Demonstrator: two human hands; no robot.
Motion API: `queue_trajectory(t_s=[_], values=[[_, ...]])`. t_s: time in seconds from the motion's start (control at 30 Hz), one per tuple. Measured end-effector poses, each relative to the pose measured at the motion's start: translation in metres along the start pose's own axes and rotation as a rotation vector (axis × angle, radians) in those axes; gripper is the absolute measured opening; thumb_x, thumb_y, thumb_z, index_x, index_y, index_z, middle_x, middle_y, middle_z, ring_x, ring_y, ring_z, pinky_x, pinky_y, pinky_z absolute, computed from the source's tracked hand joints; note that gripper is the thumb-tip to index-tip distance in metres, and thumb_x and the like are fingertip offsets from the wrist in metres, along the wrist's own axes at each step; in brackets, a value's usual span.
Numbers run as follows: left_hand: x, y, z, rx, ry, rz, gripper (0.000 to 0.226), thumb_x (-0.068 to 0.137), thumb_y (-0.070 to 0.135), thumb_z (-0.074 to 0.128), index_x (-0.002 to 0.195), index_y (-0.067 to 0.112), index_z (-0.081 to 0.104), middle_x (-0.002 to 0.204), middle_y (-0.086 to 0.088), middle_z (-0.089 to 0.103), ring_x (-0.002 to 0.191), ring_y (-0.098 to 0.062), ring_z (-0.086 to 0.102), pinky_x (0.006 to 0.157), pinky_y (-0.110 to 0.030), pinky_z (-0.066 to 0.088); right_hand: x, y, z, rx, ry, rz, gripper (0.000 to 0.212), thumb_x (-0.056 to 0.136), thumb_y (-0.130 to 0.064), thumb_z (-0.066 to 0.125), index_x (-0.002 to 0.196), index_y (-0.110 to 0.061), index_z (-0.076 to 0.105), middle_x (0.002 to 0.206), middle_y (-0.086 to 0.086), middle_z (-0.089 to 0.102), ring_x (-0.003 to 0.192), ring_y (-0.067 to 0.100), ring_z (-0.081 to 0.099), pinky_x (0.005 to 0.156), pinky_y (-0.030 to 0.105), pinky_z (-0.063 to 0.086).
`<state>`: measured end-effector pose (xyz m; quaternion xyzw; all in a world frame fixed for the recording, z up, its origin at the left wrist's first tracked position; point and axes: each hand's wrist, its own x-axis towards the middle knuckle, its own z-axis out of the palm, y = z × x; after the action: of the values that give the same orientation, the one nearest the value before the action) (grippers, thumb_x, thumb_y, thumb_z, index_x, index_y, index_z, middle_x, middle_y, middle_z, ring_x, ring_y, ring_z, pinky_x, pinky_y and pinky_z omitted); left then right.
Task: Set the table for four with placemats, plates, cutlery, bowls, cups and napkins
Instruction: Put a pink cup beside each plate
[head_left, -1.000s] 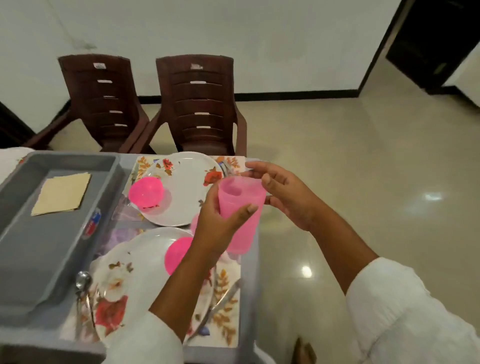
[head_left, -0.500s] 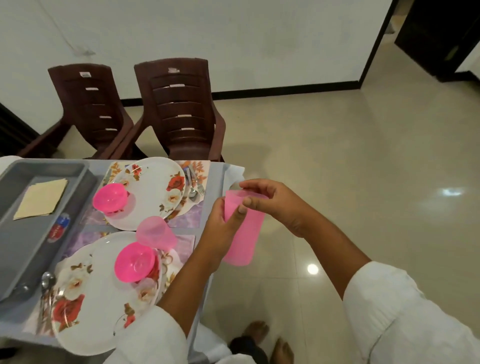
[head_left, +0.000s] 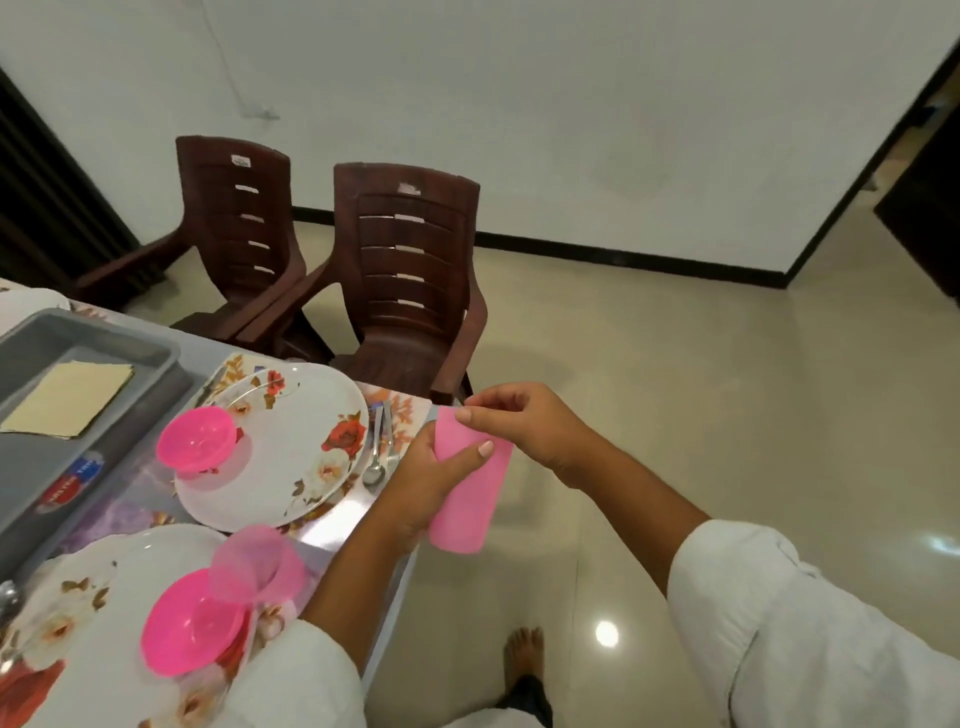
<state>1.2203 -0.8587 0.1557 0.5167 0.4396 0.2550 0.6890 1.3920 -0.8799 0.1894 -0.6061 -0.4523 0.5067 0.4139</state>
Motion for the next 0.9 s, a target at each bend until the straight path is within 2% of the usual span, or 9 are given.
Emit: queue_trajectory(t_s=[0.1, 0.17, 0.27, 0.4, 0.5, 0.6, 0.7, 0.77, 0.9], values=[[0.035, 0.02, 0.002, -0.079, 0.016, -0.003, 0.056, 0.073, 0.046, 0.078, 0.122, 0.027, 0.058, 0.111, -0.014, 0.069, 0.101, -0.036, 0.069, 0.082, -0.053, 0.061, 0.044, -0.017, -0.022, -0.036, -0.074, -0.004, 0.03, 0.086, -0.043, 0.077, 0.102, -0.017, 0.079, 0.099, 0.001, 0.075, 0.093, 0.016, 0.072, 0.08, 0.028, 0.06], [0.055, 0.032, 0.001, -0.149, 0.014, -0.012, 0.061, 0.073, 0.046, 0.078, 0.126, 0.022, 0.058, 0.114, -0.019, 0.069, 0.102, -0.038, 0.069, 0.082, -0.052, 0.06, 0.068, -0.028, -0.032, -0.033, -0.111, -0.005, 0.028, 0.087, -0.042, 0.076, 0.101, -0.019, 0.079, 0.098, 0.001, 0.075, 0.091, 0.016, 0.073, 0.079, 0.027, 0.06], [0.082, 0.051, -0.007, -0.219, 0.055, -0.015, 0.063, 0.075, 0.043, 0.078, 0.13, 0.018, 0.058, 0.113, -0.019, 0.071, 0.099, -0.038, 0.07, 0.084, -0.053, 0.059, 0.108, -0.042, -0.042, -0.001, -0.192, -0.003, 0.027, 0.087, -0.041, 0.076, 0.103, -0.019, 0.079, 0.101, 0.006, 0.076, 0.094, 0.022, 0.073, 0.082, 0.033, 0.061], [0.107, 0.068, -0.016, -0.232, 0.137, 0.005, 0.053, 0.079, 0.04, 0.072, 0.126, 0.019, 0.06, 0.106, -0.013, 0.073, 0.092, -0.029, 0.071, 0.076, -0.044, 0.06, 0.159, -0.054, -0.048, -0.019, -0.314, -0.015, 0.031, 0.086, -0.044, 0.076, 0.105, -0.019, 0.078, 0.101, 0.009, 0.075, 0.095, 0.024, 0.073, 0.084, 0.038, 0.061], [0.126, 0.072, -0.02, -0.282, 0.228, 0.001, 0.056, 0.078, 0.044, 0.076, 0.126, 0.022, 0.06, 0.11, -0.015, 0.072, 0.098, -0.033, 0.071, 0.086, -0.052, 0.059, 0.198, -0.061, -0.049, -0.029, -0.452, -0.04, 0.028, 0.089, -0.038, 0.073, 0.105, -0.016, 0.078, 0.099, 0.01, 0.076, 0.09, 0.02, 0.074, 0.081, 0.033, 0.061], [0.152, 0.069, -0.024, -0.332, 0.368, -0.011, 0.071, 0.069, 0.052, 0.085, 0.129, 0.023, 0.059, 0.117, -0.018, 0.069, 0.109, -0.042, 0.067, 0.093, -0.058, 0.055, 0.247, -0.066, -0.05, -0.024, -0.557, -0.076, 0.031, 0.091, -0.038, 0.072, 0.105, -0.011, 0.078, 0.092, 0.015, 0.075, 0.081, 0.023, 0.07, 0.077, 0.035, 0.057], [0.171, 0.069, -0.022, -0.341, 0.543, -0.07, 0.083, 0.061, 0.061, 0.087, 0.129, 0.026, 0.057, 0.12, -0.016, 0.068, 0.112, -0.04, 0.066, 0.094, -0.06, 0.054, 0.301, -0.074, -0.049, -0.065, -0.667, -0.134, 0.03, 0.092, -0.038, 0.072, 0.106, -0.012, 0.077, 0.088, 0.005, 0.074, 0.08, 0.016, 0.067, 0.076, 0.031, 0.052], [0.184, 0.073, -0.015, -0.238, 0.692, -0.095, 0.085, 0.059, 0.07, 0.084, 0.128, 0.032, 0.053, 0.12, -0.008, 0.065, 0.11, -0.034, 0.066, 0.092, -0.058, 0.056, 0.332, -0.086, -0.049, -0.126, -0.741, -0.174, 0.029, 0.09, -0.037, 0.074, 0.109, -0.015, 0.076, 0.096, 0.0, 0.075, 0.087, 0.011, 0.069, 0.08, 0.028, 0.051], [0.199, 0.086, -0.007, -0.117, 1.046, -0.111, 0.081, 0.06, 0.067, 0.079, 0.126, 0.035, 0.042, 0.12, 0.005, 0.056, 0.107, -0.021, 0.061, 0.091, -0.047, 0.058, 0.375, -0.116, -0.026, -0.22, -0.843, -0.258, 0.05, 0.086, -0.043, 0.077, 0.126, -0.015, 0.066, 0.115, -0.003, 0.07, 0.108, 0.01, 0.065, 0.083, 0.02, 0.051]])
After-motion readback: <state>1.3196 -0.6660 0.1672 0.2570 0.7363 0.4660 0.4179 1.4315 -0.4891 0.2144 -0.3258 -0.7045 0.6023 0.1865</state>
